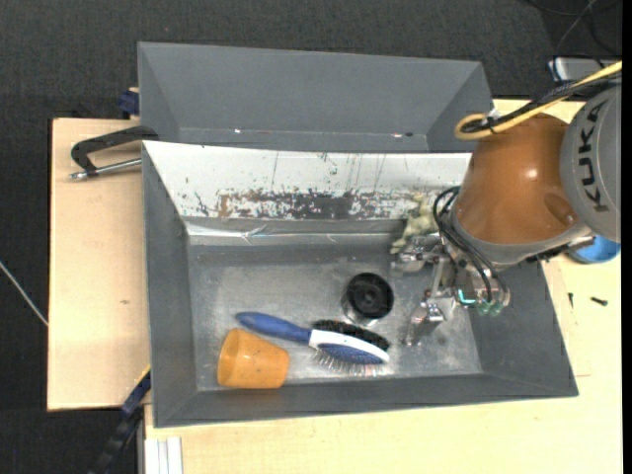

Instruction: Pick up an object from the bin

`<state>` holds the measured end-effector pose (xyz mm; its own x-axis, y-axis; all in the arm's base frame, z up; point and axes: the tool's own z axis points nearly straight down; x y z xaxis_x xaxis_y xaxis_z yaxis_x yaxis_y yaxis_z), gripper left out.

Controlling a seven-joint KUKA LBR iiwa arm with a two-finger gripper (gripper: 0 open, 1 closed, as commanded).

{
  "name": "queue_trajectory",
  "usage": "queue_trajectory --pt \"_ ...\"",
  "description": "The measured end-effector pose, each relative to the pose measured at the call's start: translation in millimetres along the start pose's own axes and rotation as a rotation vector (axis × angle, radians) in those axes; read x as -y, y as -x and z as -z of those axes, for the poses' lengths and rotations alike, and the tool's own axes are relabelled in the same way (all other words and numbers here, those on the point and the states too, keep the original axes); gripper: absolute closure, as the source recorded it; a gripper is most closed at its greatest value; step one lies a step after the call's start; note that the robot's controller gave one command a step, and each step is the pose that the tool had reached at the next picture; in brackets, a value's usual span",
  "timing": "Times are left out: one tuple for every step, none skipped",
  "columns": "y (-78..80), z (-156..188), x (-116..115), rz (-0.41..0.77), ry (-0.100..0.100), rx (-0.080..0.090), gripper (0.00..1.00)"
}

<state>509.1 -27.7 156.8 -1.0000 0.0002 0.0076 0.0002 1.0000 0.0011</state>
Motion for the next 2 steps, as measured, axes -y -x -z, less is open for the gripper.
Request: queue_trajectory --pt "5.6 -65.6 -39.2 -0.086 0.000 0.022 0.00" --pt "7.8 -64.4 -41.3 -0.084 0.003 0.028 1.00"
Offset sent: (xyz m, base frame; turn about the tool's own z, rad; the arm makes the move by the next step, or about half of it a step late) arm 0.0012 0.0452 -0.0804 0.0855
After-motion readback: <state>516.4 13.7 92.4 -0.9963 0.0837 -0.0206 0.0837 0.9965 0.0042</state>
